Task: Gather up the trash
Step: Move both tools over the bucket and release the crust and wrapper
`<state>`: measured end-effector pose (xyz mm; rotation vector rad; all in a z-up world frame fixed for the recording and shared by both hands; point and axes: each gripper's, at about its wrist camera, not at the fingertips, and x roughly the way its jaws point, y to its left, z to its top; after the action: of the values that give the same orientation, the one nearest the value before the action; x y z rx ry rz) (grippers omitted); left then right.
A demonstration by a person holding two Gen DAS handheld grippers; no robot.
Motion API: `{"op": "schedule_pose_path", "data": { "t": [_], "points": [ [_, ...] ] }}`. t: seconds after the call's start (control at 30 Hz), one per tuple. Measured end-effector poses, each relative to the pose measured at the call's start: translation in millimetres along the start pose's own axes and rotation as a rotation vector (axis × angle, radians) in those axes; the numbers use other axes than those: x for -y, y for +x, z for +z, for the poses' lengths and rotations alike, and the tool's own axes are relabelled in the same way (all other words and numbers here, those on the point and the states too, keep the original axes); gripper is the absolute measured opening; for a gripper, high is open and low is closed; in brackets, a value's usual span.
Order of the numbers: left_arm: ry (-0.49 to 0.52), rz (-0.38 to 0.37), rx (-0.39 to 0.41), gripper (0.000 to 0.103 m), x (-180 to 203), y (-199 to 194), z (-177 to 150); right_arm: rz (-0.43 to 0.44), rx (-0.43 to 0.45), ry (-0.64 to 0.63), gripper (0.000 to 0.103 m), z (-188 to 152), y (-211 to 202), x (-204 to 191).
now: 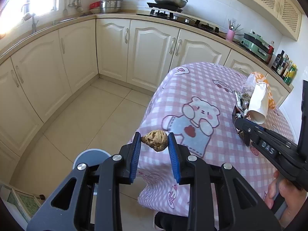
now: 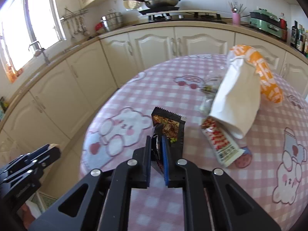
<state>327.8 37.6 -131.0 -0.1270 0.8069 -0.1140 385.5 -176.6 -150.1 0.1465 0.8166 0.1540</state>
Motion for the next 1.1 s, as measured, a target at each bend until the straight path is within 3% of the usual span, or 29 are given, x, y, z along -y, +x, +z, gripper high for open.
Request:
{"op": "schedule_pose_path", "data": {
  "t": [0.4,0.77,1.03,1.07,1.1],
  "points": [
    [-0.115,0.077,-0.004,0.027,-76,-10,-12,0.198,0.001,-0.17,0.01,-4,-10,-108],
    [-0.212,0.151,-0.049,0.027,-147,2,-26,0.319,-0.118,-0.279,0.01,-25,44,-202],
    [-0.245,0.189,-0.077,0.028,-177,25,-28,0.333,-0.177,-0.293,0.01,-34,83,-229],
    [-0.248,0.196,-0.076,0.029,-180,27,-26,0.332,-0.182,-0.292,0.01,-34,87,-231],
    [-0.251,0.206,-0.076,0.041,-182,30,-25,0.331,-0.185,-0.292,0.01,-34,90,-231]
  ]
}}
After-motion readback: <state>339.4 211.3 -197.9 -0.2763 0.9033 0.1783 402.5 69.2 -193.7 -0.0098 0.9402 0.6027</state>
